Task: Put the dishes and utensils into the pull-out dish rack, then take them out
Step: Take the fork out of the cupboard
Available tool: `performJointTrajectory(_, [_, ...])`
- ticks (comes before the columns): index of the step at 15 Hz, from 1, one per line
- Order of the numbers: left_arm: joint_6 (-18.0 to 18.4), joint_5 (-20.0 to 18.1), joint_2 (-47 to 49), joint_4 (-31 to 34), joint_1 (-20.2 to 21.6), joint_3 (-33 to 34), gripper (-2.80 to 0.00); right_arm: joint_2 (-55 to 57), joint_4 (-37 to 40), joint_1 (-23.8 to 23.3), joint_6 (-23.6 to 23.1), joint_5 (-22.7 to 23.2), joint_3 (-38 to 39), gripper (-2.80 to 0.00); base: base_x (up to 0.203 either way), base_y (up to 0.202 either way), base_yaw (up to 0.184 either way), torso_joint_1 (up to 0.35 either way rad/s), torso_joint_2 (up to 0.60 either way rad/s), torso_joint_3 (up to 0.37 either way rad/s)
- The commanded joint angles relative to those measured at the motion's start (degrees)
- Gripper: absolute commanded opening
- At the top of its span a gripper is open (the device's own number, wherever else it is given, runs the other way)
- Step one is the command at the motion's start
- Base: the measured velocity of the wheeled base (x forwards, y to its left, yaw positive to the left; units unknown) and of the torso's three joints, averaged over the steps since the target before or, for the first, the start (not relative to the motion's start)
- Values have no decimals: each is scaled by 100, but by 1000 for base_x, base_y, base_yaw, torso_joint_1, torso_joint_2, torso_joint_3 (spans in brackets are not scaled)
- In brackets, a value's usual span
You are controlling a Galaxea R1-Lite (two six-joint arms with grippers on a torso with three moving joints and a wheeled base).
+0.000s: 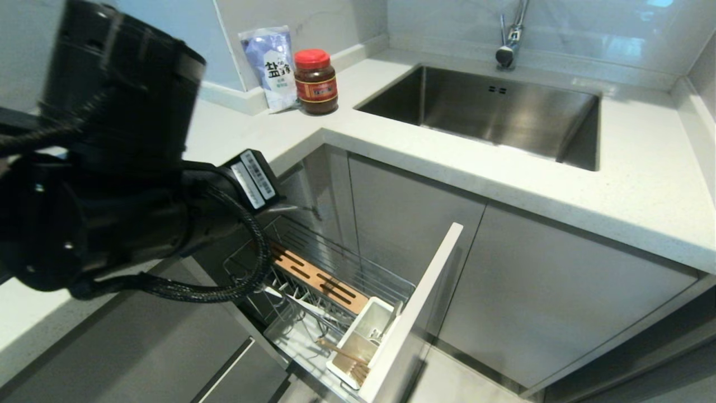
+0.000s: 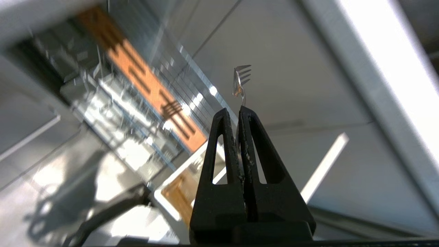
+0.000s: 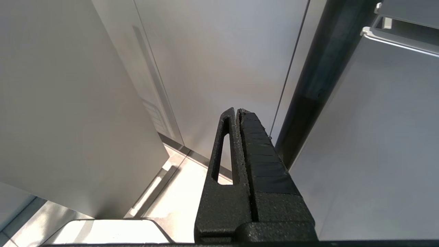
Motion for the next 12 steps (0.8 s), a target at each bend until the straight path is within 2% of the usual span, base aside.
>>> performJointTrajectory(1, [197, 38, -528, 7, 184, -179, -280, -24, -7, 8, 3, 0, 9, -280, 0, 0, 0, 0, 0, 0])
performJointTrajectory(3, [426, 32, -744, -6, 496, -333, -280, -24, 1, 6, 3, 0, 9, -280, 0, 0, 0, 0, 0, 0])
performJointTrajectory(8, [1131, -62, -1236, -153, 2004, -850, -280, -24, 0, 7, 3, 0, 9, -280, 0, 0, 0, 0, 0, 0])
performJointTrajectory(10, [1581, -438, -1477, -432, 2628, -872, -280, -24, 1, 8, 3, 0, 9, -280, 0, 0, 0, 0, 0, 0])
performJointTrajectory(12, [1877, -847, -1704, -570, 3293, -862, -280, -24, -7, 7, 3, 0, 9, -280, 0, 0, 0, 0, 0, 0])
